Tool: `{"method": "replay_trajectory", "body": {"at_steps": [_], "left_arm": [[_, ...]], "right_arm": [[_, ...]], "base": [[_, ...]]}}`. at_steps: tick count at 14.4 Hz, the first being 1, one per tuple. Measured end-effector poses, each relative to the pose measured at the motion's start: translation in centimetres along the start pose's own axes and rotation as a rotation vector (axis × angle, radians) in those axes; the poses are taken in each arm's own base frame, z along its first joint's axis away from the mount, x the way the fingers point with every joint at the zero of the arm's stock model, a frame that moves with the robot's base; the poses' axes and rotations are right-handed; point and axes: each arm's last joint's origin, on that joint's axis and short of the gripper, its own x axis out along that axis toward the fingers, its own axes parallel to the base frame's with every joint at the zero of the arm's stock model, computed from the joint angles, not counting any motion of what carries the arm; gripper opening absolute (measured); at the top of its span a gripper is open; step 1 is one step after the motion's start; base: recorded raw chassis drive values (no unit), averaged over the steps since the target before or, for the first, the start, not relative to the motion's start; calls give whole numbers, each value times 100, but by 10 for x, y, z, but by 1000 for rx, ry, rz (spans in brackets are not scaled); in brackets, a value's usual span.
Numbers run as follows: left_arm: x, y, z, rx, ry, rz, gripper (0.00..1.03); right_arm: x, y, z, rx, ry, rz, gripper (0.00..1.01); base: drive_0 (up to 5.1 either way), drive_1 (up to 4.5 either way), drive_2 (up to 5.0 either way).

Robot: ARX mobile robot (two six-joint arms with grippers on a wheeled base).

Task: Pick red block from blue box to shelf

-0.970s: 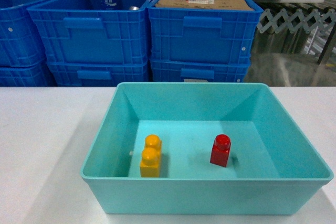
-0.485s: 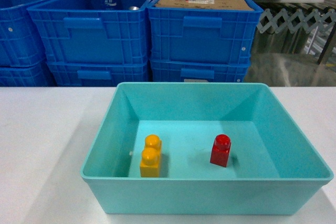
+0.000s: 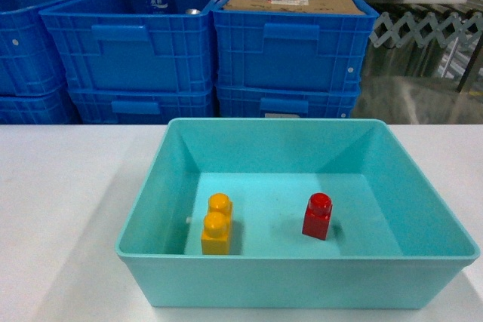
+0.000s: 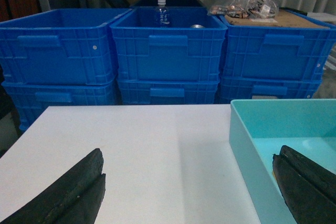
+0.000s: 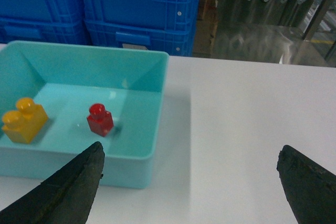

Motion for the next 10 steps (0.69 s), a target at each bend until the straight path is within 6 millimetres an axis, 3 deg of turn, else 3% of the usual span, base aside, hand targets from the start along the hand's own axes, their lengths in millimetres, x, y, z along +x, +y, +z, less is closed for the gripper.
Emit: {"method": "replay_trajectory", "body": {"at_steps": [2,7,10], "left_arm": [[0,0,0,0,0,0,98],[0,0,0,0,0,0,98],[0,0,0,0,0,0,98]], "right_arm": [[21,6,23,26,17,26,98],[111,40,48,66,276,198,98],[161,74,44,16,378,239,98]], "base": [[0,0,0],[0,0,0],[0,0,0]]}}
